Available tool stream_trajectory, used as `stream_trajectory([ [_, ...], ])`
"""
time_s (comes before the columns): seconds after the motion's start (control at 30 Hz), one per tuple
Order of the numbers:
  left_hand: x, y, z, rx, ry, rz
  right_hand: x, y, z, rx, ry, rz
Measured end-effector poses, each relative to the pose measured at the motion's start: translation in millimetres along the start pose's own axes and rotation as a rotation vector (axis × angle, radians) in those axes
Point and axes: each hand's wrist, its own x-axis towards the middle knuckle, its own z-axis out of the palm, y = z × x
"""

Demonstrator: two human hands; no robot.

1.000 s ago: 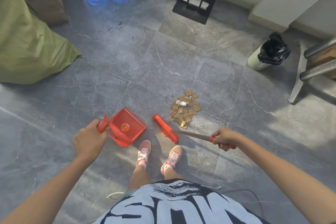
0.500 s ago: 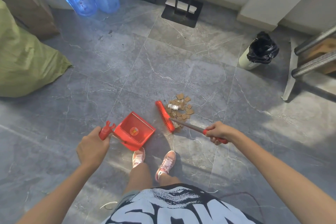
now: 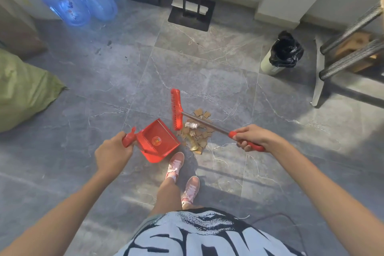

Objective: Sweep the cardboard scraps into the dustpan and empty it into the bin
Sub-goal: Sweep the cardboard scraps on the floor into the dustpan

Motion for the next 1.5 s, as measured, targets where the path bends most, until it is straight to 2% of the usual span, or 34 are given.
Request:
stream_trajectory([
  [0.37,101,-1,-33,0.102,-0.040,0.198,19,-58,1,0.181,0.156,0.009],
  [0.67,142,-38,-71,0.134,-0.081,0.292,26,-28,-14,0.176,0.340,0.052],
  [0.87,156,-43,-51,0.160,-0.133,0.340,57,-8,-28,0.096,0.426,0.147],
  [1.03,172,-36,-27,0.159,-0.178,0.378,82,11,-24,-0.008,0.434,0.229],
  [1.23,196,-21,-25,0.121,-0.178,0.376,109,19,-6,-0.073,0.319,0.279],
  [1.4,205,-22,-29,0.115,-0.183,0.385,128,23,-4,-0.039,0.279,0.384],
  [1.5,205,-14,-25,0.119,-0.192,0.414,130,21,3,0.006,0.247,0.379],
])
